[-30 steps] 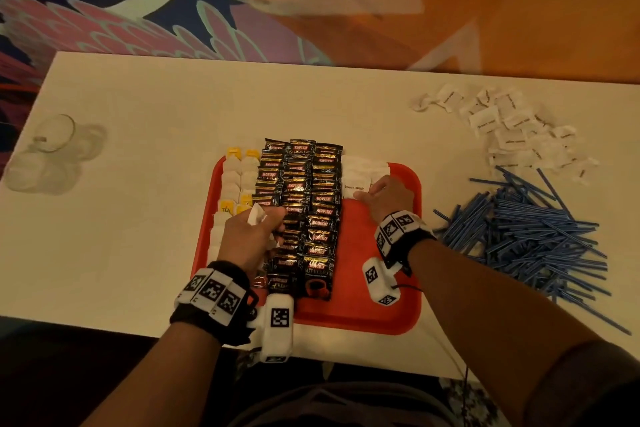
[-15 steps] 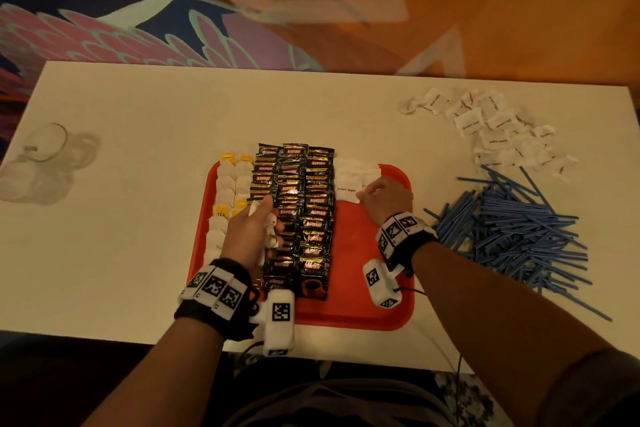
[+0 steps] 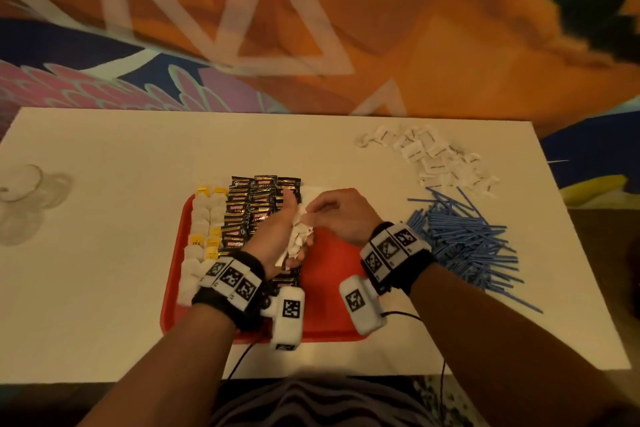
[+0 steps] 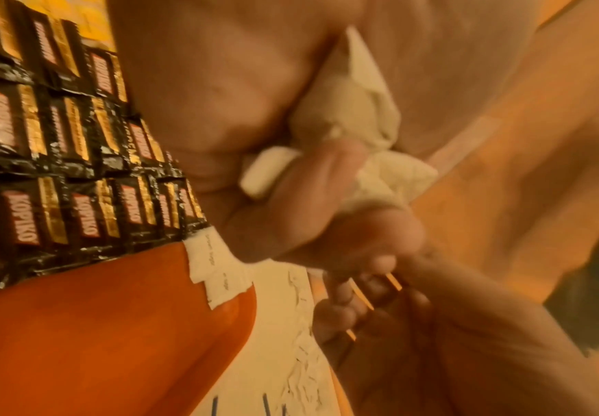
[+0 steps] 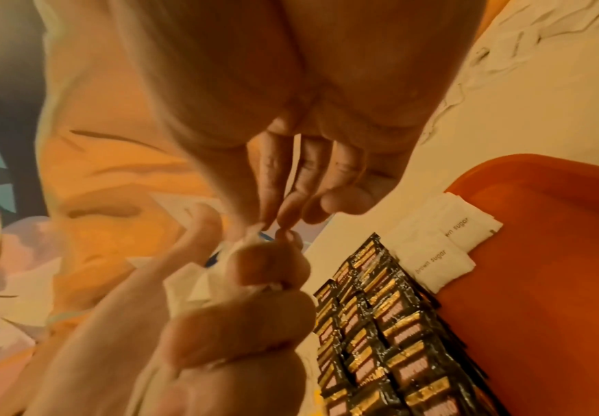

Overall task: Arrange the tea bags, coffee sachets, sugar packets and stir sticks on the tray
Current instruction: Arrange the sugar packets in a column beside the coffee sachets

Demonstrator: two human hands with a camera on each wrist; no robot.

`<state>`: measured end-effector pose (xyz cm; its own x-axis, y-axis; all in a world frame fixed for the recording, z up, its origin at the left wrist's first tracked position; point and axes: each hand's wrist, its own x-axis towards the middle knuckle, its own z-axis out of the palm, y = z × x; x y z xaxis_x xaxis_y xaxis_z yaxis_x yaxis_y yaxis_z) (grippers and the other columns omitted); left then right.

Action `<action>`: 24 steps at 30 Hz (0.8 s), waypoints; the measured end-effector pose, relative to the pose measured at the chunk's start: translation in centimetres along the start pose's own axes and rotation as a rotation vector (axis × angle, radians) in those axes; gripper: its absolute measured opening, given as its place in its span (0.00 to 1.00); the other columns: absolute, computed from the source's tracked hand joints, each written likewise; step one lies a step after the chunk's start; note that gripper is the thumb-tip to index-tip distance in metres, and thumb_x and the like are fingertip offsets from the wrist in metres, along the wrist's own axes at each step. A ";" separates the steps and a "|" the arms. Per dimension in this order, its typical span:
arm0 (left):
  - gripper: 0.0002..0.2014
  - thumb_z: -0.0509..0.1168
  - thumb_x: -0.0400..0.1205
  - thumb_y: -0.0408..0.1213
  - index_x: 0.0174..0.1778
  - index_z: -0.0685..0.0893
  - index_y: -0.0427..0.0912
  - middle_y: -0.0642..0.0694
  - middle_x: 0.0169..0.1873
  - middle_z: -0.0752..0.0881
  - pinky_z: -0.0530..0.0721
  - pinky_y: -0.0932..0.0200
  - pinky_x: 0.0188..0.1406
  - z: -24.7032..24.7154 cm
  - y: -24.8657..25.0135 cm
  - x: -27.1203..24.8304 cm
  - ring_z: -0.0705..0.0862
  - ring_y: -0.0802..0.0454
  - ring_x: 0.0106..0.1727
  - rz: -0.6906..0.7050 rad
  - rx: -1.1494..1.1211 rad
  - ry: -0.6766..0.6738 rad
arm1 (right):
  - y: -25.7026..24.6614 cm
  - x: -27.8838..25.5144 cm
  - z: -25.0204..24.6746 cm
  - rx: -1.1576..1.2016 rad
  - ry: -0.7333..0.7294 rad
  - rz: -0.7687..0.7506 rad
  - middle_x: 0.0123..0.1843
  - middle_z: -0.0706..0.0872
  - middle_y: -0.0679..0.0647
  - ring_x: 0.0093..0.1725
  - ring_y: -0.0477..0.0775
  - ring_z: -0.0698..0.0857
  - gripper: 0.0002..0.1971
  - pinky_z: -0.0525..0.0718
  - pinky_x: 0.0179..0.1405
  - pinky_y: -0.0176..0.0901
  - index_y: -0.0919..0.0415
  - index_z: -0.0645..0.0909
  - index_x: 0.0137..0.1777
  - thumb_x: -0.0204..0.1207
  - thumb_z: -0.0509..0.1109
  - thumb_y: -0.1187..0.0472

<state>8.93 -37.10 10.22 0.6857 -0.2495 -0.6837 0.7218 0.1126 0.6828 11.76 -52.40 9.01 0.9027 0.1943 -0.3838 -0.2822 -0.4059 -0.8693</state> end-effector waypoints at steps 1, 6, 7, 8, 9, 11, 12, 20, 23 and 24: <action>0.37 0.47 0.78 0.72 0.36 0.80 0.38 0.43 0.23 0.80 0.64 0.68 0.11 0.2 0.1 -0.1 0.73 0.53 0.14 0.008 -0.002 -0.018 | -0.1 -0.2 -0.2 0.007 0.015 0.004 0.35 0.89 0.44 0.36 0.41 0.86 0.06 0.81 0.40 0.33 0.47 0.88 0.34 0.67 0.82 0.55; 0.27 0.57 0.80 0.65 0.48 0.82 0.41 0.46 0.26 0.79 0.63 0.69 0.12 0.3 -0.2 -0.4 0.72 0.54 0.16 0.090 -0.049 -0.043 | -0.3 -1.3 -1.4 0.205 0.131 0.081 0.36 0.87 0.52 0.30 0.55 0.83 0.07 0.83 0.39 0.51 0.56 0.83 0.38 0.76 0.76 0.60; 0.23 0.61 0.80 0.60 0.52 0.82 0.42 0.46 0.28 0.79 0.63 0.69 0.12 0.3 -0.3 -0.4 0.72 0.55 0.17 0.122 -0.042 -0.036 | -0.4 -1.6 -1.5 0.235 0.136 0.084 0.35 0.86 0.53 0.29 0.54 0.82 0.06 0.82 0.38 0.51 0.58 0.81 0.40 0.77 0.75 0.62; 0.18 0.65 0.82 0.54 0.54 0.83 0.43 0.47 0.30 0.80 0.63 0.68 0.12 0.3 -0.4 -0.5 0.73 0.55 0.18 0.157 -0.028 -0.014 | -0.4 -1.8 -1.6 0.253 0.133 0.078 0.35 0.86 0.54 0.27 0.53 0.82 0.06 0.81 0.36 0.50 0.58 0.81 0.41 0.77 0.74 0.62; 0.13 0.66 0.83 0.49 0.56 0.84 0.43 0.47 0.32 0.82 0.64 0.68 0.12 0.4 -0.6 -0.5 0.74 0.54 0.19 0.190 -0.009 0.024 | -0.4 -2.1 -1.6 0.262 0.132 0.077 0.35 0.86 0.56 0.27 0.53 0.82 0.06 0.81 0.36 0.50 0.58 0.80 0.42 0.78 0.74 0.63; 0.08 0.68 0.84 0.42 0.54 0.87 0.43 0.47 0.35 0.84 0.66 0.66 0.13 0.5 -0.8 -0.4 0.76 0.54 0.20 0.241 0.026 0.128 | -0.1 -2.2 -1.6 0.289 0.163 0.090 0.37 0.87 0.62 0.30 0.57 0.82 0.06 0.80 0.39 0.53 0.57 0.79 0.42 0.77 0.73 0.65; 0.07 0.69 0.84 0.41 0.52 0.87 0.42 0.47 0.36 0.84 0.67 0.65 0.14 0.5 -1.0 -0.3 0.76 0.53 0.21 0.259 0.032 0.173 | 0.1 -2.3 -1.5 0.310 0.194 0.102 0.37 0.86 0.64 0.31 0.58 0.82 0.06 0.80 0.40 0.54 0.56 0.79 0.42 0.77 0.73 0.66; 0.03 0.71 0.83 0.37 0.49 0.87 0.41 0.51 0.27 0.84 0.70 0.65 0.16 1.1 -1.0 -0.4 0.78 0.54 0.21 0.363 0.115 0.207 | 0.3 -2.7 -0.5 0.405 0.192 0.124 0.41 0.90 0.60 0.37 0.56 0.88 0.07 0.83 0.29 0.43 0.61 0.83 0.45 0.79 0.73 0.57; 0.04 0.71 0.83 0.35 0.51 0.87 0.42 0.51 0.27 0.84 0.72 0.65 0.15 1.4 -1.0 -0.3 0.78 0.55 0.20 0.381 0.122 0.232 | 0.3 -2.9 -0.2 0.505 0.223 0.123 0.41 0.91 0.61 0.33 0.57 0.90 0.10 0.81 0.22 0.39 0.61 0.80 0.47 0.85 0.64 0.55; 0.03 0.71 0.83 0.35 0.51 0.87 0.43 0.51 0.27 0.84 0.72 0.64 0.15 1.4 -1.0 -0.2 0.79 0.55 0.20 0.382 0.121 0.241 | 0.4 -3.1 -0.2 0.525 0.210 0.133 0.41 0.91 0.61 0.33 0.56 0.90 0.10 0.81 0.23 0.39 0.62 0.80 0.50 0.85 0.65 0.54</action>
<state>7.94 -38.53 10.02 0.9126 0.0203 -0.4084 0.4076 0.0364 0.9125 8.94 -53.34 9.90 0.8783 -0.0311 -0.4771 -0.4727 0.0932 -0.8763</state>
